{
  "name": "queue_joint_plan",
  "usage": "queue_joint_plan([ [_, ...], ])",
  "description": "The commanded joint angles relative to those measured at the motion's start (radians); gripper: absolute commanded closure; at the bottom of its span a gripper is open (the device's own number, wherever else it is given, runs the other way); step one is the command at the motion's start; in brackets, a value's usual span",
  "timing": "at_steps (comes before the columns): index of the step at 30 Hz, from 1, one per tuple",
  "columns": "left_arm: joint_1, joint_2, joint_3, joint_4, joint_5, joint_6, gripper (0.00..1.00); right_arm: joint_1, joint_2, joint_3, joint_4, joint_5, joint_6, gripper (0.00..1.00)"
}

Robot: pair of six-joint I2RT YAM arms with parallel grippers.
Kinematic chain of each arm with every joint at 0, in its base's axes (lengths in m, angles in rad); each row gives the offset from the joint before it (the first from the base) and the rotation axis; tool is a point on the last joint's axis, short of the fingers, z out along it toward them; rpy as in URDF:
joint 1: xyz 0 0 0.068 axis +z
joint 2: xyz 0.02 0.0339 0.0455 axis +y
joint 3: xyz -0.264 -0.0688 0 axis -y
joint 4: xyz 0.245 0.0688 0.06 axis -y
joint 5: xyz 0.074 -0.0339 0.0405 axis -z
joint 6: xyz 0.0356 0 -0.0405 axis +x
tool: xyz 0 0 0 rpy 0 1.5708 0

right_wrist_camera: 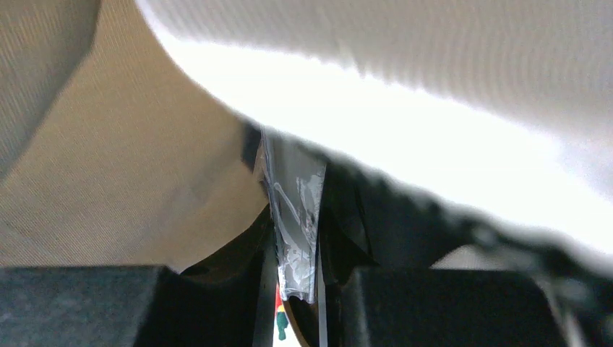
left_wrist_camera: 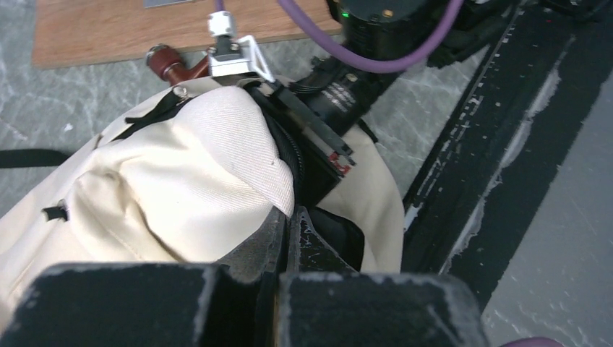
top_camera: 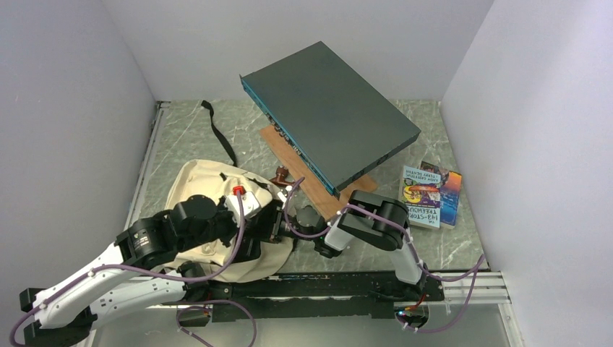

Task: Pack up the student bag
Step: Place the book in the student bag.

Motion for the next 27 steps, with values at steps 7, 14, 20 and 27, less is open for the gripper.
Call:
queue_joint_plan([
  [7, -0.003, -0.033, -0.023, 0.090, 0.185, 0.051, 1.00, -0.065, -0.085, 0.103, 0.387, 0.048, 0.000, 1.00],
  [14, -0.003, 0.009, -0.032, 0.154, 0.149, 0.057, 1.00, -0.053, 0.092, 0.217, 0.387, 0.005, 0.027, 1.00],
  [20, -0.003, 0.014, -0.072, 0.198, 0.090, 0.063, 1.00, -0.062, 0.107, 0.185, 0.378, 0.016, 0.008, 0.84],
  [27, -0.003, -0.010, -0.085, 0.195, -0.061, 0.071, 1.00, -0.073, 0.087, 0.080, 0.355, 0.059, -0.002, 0.67],
])
